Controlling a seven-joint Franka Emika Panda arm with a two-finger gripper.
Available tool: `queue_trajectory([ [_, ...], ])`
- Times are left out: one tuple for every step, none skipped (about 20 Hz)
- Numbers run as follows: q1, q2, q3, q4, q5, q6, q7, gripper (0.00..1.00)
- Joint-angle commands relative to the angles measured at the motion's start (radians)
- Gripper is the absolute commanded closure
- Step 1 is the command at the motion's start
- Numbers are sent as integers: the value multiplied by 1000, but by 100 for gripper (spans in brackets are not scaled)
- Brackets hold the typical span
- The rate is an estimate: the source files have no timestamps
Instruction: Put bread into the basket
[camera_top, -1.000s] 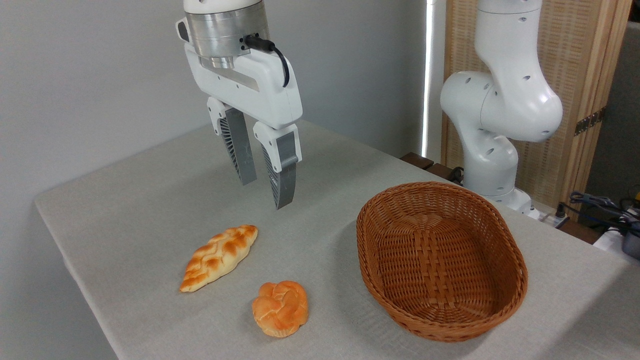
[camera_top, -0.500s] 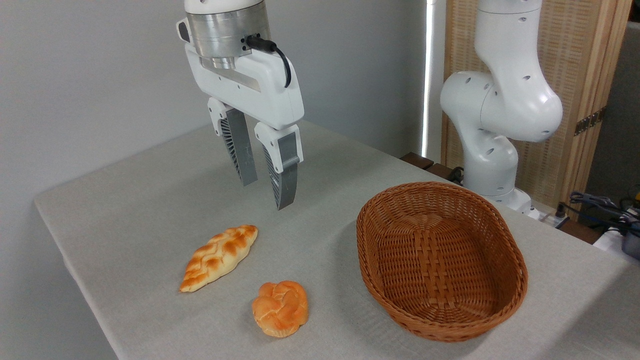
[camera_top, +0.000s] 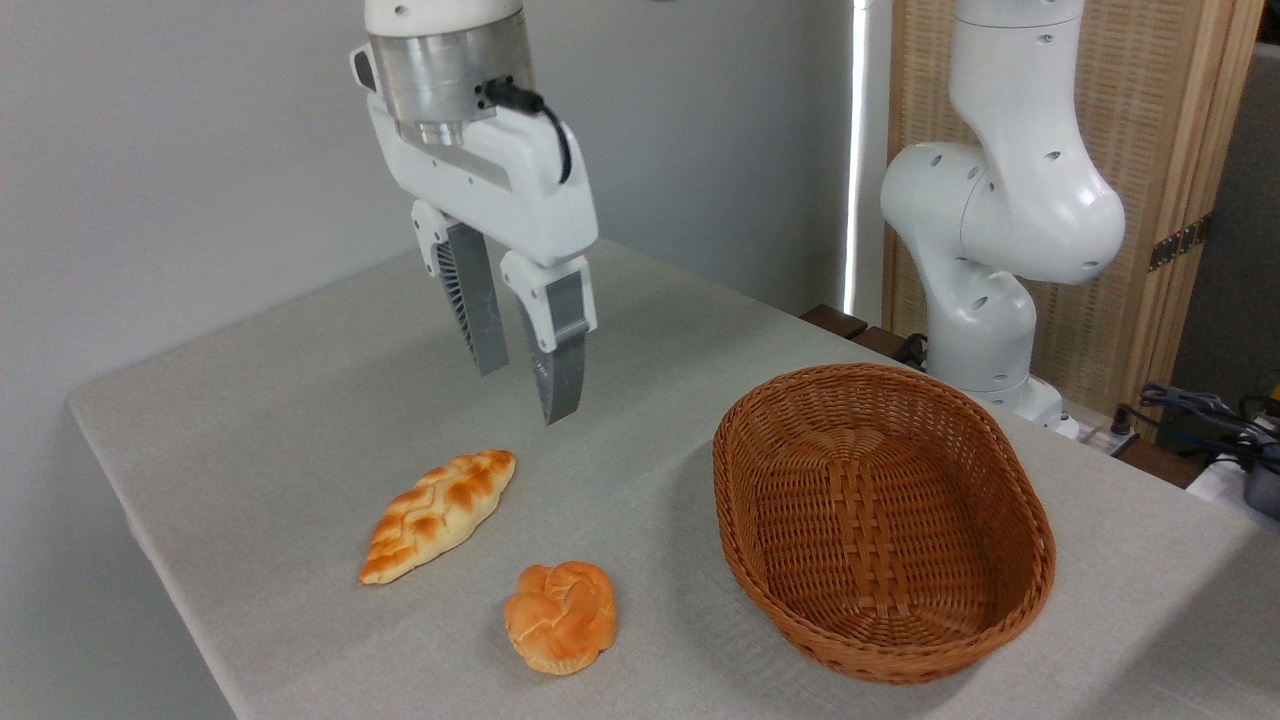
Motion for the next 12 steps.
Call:
queue_trajectory([
  [-15, -12, -45, -89, -15, 82, -18, 0],
  [-15, -11, -67, -122, -21, 117, -56, 0],
  [-15, -11, -82, -152, -24, 162, -112, 0],
  [-15, -11, -96, -181, -29, 206, -175, 0],
  [-15, -8, -113, -209, -50, 254, -231, 0],
  [-15, -5, -121, -240, -70, 300, -269, 0],
  [-15, -4, -125, -270, -94, 352, -292, 0],
  [-20, -1, -128, -301, -114, 403, -300, 0],
  [-32, 1, -128, -329, -118, 452, -303, 0],
  [-41, 7, -128, -352, -119, 498, -303, 0],
  [-41, 19, -130, -367, -122, 541, -303, 0],
  [-41, 37, -139, -375, -130, 579, -305, 0],
])
